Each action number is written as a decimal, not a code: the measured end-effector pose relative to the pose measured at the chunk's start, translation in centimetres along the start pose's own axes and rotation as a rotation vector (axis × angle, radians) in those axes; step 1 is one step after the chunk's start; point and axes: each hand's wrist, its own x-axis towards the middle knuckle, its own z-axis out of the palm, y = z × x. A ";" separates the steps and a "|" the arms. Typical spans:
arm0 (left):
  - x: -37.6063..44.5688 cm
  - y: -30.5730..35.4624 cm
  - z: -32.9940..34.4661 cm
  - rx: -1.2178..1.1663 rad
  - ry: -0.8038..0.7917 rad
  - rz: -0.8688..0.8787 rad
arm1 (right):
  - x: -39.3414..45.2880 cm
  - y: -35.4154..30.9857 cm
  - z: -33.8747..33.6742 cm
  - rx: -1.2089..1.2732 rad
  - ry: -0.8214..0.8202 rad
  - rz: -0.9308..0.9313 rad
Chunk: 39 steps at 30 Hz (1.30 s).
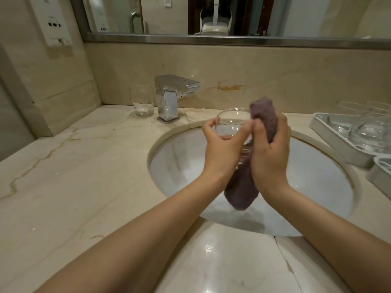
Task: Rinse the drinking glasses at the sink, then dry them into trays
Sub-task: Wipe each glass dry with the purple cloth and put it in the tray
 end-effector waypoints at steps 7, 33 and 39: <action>0.4 -0.9 -0.6 0.158 -0.132 -0.029 | 1.7 0.6 -0.5 0.386 -0.040 0.656; 0.4 -0.9 0.0 0.187 -0.107 0.057 | 1.8 0.2 -0.8 0.380 0.016 0.589; 0.8 -0.9 -1.0 0.289 -0.118 -0.002 | 1.8 0.5 -0.5 0.374 -0.031 0.678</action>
